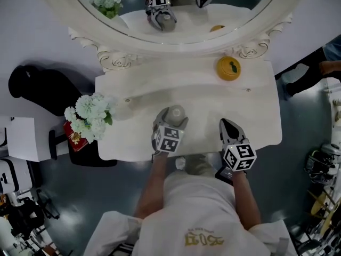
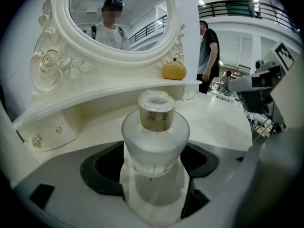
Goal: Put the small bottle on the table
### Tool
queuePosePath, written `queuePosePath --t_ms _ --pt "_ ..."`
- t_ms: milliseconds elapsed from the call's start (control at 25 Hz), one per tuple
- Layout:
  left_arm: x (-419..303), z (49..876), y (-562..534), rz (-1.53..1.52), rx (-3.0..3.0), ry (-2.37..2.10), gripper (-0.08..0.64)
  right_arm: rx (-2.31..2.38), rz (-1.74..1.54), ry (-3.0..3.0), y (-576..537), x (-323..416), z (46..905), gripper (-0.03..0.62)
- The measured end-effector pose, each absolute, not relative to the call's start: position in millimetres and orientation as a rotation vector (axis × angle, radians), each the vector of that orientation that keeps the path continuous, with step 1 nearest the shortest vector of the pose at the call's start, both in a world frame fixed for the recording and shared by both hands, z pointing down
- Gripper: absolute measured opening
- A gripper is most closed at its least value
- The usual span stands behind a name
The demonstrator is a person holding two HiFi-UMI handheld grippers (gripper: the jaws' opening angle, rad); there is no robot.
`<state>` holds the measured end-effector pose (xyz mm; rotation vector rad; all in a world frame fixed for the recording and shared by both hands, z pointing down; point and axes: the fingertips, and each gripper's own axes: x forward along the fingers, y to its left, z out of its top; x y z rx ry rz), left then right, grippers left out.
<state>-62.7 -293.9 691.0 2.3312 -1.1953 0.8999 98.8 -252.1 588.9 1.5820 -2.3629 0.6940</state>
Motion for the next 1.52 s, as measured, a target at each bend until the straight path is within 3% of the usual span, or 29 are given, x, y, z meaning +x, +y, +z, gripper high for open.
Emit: queuePosePath --t_ms 200,400,760,880,960,1040,1240,1520 --pt "-69 684 -286 0.875 2.32 -1.205 0.393 1.582 0.654 -2.379 -246 97 577 0.012" --pt "-77 662 -273 0.876 2.377 -1.259 0.307 1.583 0.624 -2.4 -235 90 569 0.012" --pt "-89 625 -250 0.801 2.414 -1.317 0.269 1.585 0.581 -2.428 -212 74 554 0.012" --pt "-93 606 -244 0.727 2.438 -1.34 0.21 1.582 0.57 -2.448 -208 67 547 0.012" --pt "-99 591 -239 0.667 2.437 -1.368 0.113 1.578 0.559 -2.46 -204 62 543 0.012" --pt "-107 580 -236 0.632 2.438 -1.399 0.06 1.574 0.546 -2.473 -200 56 539 0.012" --pt "-123 562 -228 0.567 2.432 -1.442 0.019 1.565 0.524 -2.496 -191 44 532 0.012" --pt "-137 549 -216 0.479 2.424 -1.437 0.017 1.56 0.497 -2.517 -182 30 523 0.012"
